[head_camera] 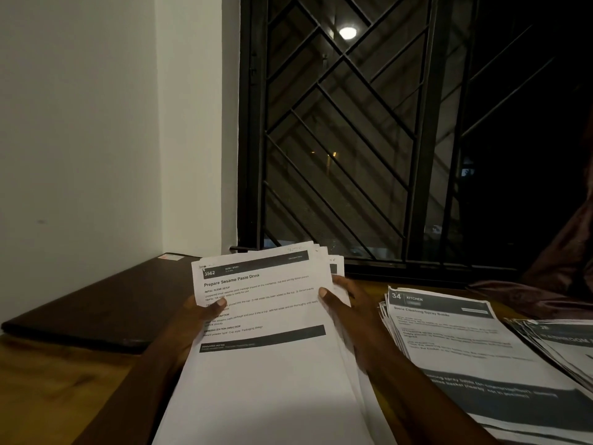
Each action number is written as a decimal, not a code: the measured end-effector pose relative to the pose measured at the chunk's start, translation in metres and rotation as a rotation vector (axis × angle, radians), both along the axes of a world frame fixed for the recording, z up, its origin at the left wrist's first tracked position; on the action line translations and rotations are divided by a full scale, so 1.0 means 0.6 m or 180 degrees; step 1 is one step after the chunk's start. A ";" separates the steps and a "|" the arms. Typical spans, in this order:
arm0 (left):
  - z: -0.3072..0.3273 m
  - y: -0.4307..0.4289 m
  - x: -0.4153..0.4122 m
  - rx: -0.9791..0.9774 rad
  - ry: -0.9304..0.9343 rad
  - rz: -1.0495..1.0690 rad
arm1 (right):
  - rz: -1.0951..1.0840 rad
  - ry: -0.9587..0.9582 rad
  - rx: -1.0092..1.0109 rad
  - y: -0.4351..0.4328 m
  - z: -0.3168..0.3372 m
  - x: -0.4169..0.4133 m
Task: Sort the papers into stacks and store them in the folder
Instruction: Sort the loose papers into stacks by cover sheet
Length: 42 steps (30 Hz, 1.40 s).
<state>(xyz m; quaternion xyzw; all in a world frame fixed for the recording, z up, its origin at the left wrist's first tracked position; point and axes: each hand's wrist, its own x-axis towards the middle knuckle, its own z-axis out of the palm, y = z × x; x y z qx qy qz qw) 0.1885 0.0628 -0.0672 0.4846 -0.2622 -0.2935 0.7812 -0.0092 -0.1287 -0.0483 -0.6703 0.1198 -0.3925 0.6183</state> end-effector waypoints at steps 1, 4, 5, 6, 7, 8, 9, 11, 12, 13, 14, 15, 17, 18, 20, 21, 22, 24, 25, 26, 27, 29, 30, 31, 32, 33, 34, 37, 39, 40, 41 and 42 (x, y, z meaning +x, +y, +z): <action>0.000 -0.001 -0.001 0.0033 0.0003 0.0006 | 0.0101 0.0065 0.0171 -0.001 -0.003 0.004; 0.004 0.000 0.000 0.0091 -0.0051 0.0059 | 0.0046 0.0141 0.0345 -0.004 -0.005 0.008; 0.004 0.001 0.002 0.0098 -0.0051 0.0028 | 0.0054 0.0220 0.0296 -0.005 -0.006 0.009; 0.002 0.001 0.004 0.0126 -0.0065 0.0013 | 0.0087 0.0317 0.0262 -0.005 -0.006 0.008; 0.001 0.002 0.005 0.0115 -0.0043 -0.0034 | 0.0098 0.0370 0.0260 -0.005 -0.007 0.007; 0.003 0.002 0.004 0.0093 -0.0031 -0.0112 | 0.0061 0.0373 0.0304 -0.007 -0.007 0.006; 0.002 0.001 0.006 0.0089 -0.0030 -0.0208 | -0.0001 0.0337 0.0387 -0.008 -0.005 0.005; 0.005 -0.001 0.005 0.0115 -0.0113 -0.0287 | -0.0021 0.0256 0.0521 -0.008 -0.002 0.000; 0.006 0.000 0.004 0.0115 -0.0129 -0.0211 | 0.0040 0.0231 0.0541 -0.007 0.000 -0.003; 0.006 -0.001 0.005 0.0086 -0.0164 -0.0192 | 0.0099 0.0207 0.0561 -0.006 0.001 -0.005; 0.008 -0.002 0.002 0.0098 -0.0204 -0.0204 | 0.0142 0.0171 0.0588 -0.005 0.002 -0.007; 0.008 -0.003 0.001 0.0075 -0.0209 -0.0256 | 0.0169 0.0142 0.0630 -0.005 0.002 -0.008; 0.007 0.001 -0.007 -0.0050 -0.0130 -0.0318 | 0.0187 0.0128 0.0688 -0.002 0.004 -0.010; 0.005 0.001 -0.005 -0.0024 -0.0121 -0.0320 | 0.0127 0.0120 0.0661 0.000 0.005 -0.011; 0.004 0.002 -0.008 0.0043 -0.0193 -0.0322 | -0.0162 -0.0010 0.0460 0.003 0.007 -0.008; 0.005 0.001 -0.009 0.0026 -0.0233 -0.0295 | -0.0369 -0.0159 0.0263 0.003 0.008 -0.005; 0.005 0.002 -0.009 0.0015 -0.0255 -0.0242 | -0.0583 -0.0281 0.0009 0.004 0.009 -0.002; 0.007 0.002 -0.009 0.0087 -0.0333 -0.0206 | -0.0845 -0.0306 -0.0450 0.003 0.012 -0.001; 0.007 0.002 -0.009 0.0095 -0.0359 -0.0198 | -0.0827 -0.0244 -0.0532 0.002 0.011 0.000; 0.006 0.003 -0.009 0.0073 -0.0370 -0.0188 | -0.0744 -0.0141 -0.0536 0.001 0.008 0.001; 0.007 0.003 -0.011 0.0047 -0.0369 -0.0209 | -0.0630 0.0008 -0.0479 0.001 0.004 0.001; 0.006 0.004 -0.010 0.0014 -0.0329 -0.0212 | -0.0307 0.0287 -0.0160 0.002 -0.005 0.004; 0.008 0.004 -0.011 0.0025 -0.0335 -0.0211 | -0.0140 0.0399 0.0012 0.003 -0.008 0.005; 0.009 0.004 -0.012 0.0055 -0.0364 -0.0204 | -0.0031 0.0484 0.0135 0.004 -0.010 0.006; 0.011 0.004 -0.012 0.0092 -0.0384 -0.0209 | 0.0020 0.0526 0.0229 0.004 -0.010 0.005; 0.013 0.004 -0.013 0.0113 -0.0368 -0.0213 | 0.0049 0.0512 0.0336 0.003 -0.009 0.004; 0.014 0.004 -0.012 0.0112 -0.0341 -0.0212 | 0.0074 0.0433 0.0453 0.002 -0.008 0.002; 0.019 0.005 -0.019 0.0074 -0.0243 -0.0261 | 0.0179 0.0272 0.0664 0.002 0.000 -0.009; 0.019 0.007 -0.021 0.0048 -0.0184 -0.0344 | 0.0223 0.0252 0.0790 0.004 0.005 -0.011; 0.019 0.008 -0.023 0.0027 -0.0132 -0.0398 | 0.0226 0.0231 0.0861 0.006 0.008 -0.012; 0.020 0.009 -0.026 0.0009 -0.0069 -0.0445 | 0.0232 0.0201 0.0917 0.006 0.010 -0.012; 0.019 0.010 -0.027 -0.0008 -0.0016 -0.0498 | 0.0252 0.0167 0.0955 0.007 0.013 -0.013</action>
